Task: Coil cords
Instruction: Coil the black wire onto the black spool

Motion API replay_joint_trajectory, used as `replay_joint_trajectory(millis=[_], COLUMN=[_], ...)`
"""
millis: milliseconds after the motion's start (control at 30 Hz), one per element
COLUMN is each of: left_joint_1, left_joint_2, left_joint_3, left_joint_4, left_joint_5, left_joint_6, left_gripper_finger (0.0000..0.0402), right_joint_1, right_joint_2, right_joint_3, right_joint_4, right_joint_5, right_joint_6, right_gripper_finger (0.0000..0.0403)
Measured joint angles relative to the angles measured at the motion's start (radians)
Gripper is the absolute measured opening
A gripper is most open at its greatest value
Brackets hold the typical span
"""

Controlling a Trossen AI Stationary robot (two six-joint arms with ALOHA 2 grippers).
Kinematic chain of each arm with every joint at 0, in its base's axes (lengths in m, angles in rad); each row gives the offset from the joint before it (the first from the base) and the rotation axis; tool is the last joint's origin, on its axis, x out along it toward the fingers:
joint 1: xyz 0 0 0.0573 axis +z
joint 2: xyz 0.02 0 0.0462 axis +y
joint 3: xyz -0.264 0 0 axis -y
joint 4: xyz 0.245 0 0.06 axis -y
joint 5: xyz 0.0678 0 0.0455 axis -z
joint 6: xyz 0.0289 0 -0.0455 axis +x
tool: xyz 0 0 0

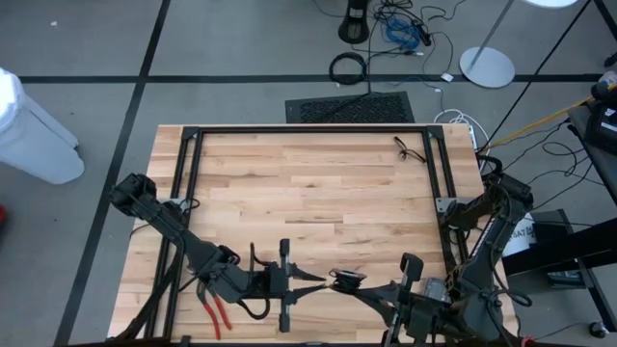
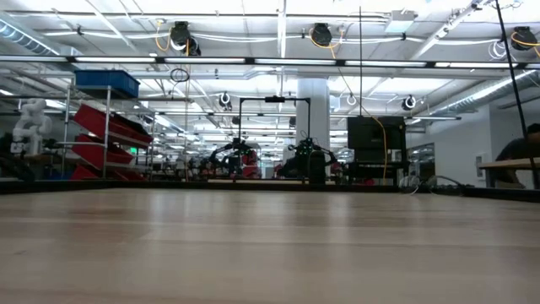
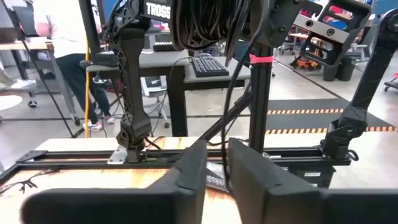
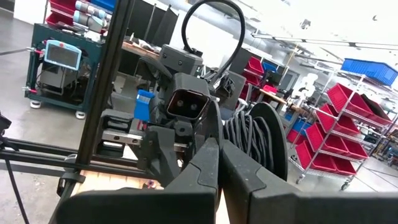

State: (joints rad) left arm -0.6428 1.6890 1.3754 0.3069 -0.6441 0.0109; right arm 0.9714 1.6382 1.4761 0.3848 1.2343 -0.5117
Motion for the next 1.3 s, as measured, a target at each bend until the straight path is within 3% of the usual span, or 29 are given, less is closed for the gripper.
replay_joint_trajectory(millis=[167, 600, 967, 1300], left_joint_1=[0.000, -0.007, -0.049, -0.009], left_joint_2=[0.000, -0.026, -0.082, -0.082], left_joint_3=[0.000, 0.000, 0.000, 0.000], left_joint_4=[0.001, -0.012, -0.117, -0.234], left_joint_5=[-0.002, -0.046, -0.072, -0.073], left_joint_6=[0.018, 0.055, 0.046, -0.111], left_gripper_finger=[0.0009, 0.0003, 0.0002, 0.0002], right_joint_1=[0.000, 0.008, 0.008, -0.024], right_joint_2=[0.000, 0.000, 0.000, -0.004], right_joint_3=[0.000, 0.000, 0.000, -0.001], right_joint_4=[-0.008, -0.001, 0.040, 0.070], right_joint_5=[0.000, -0.029, -0.089, -0.142], right_joint_6=[0.024, 0.079, 0.092, 0.079], right_gripper_finger=[0.0000, 0.0000, 0.0000, 0.0000])
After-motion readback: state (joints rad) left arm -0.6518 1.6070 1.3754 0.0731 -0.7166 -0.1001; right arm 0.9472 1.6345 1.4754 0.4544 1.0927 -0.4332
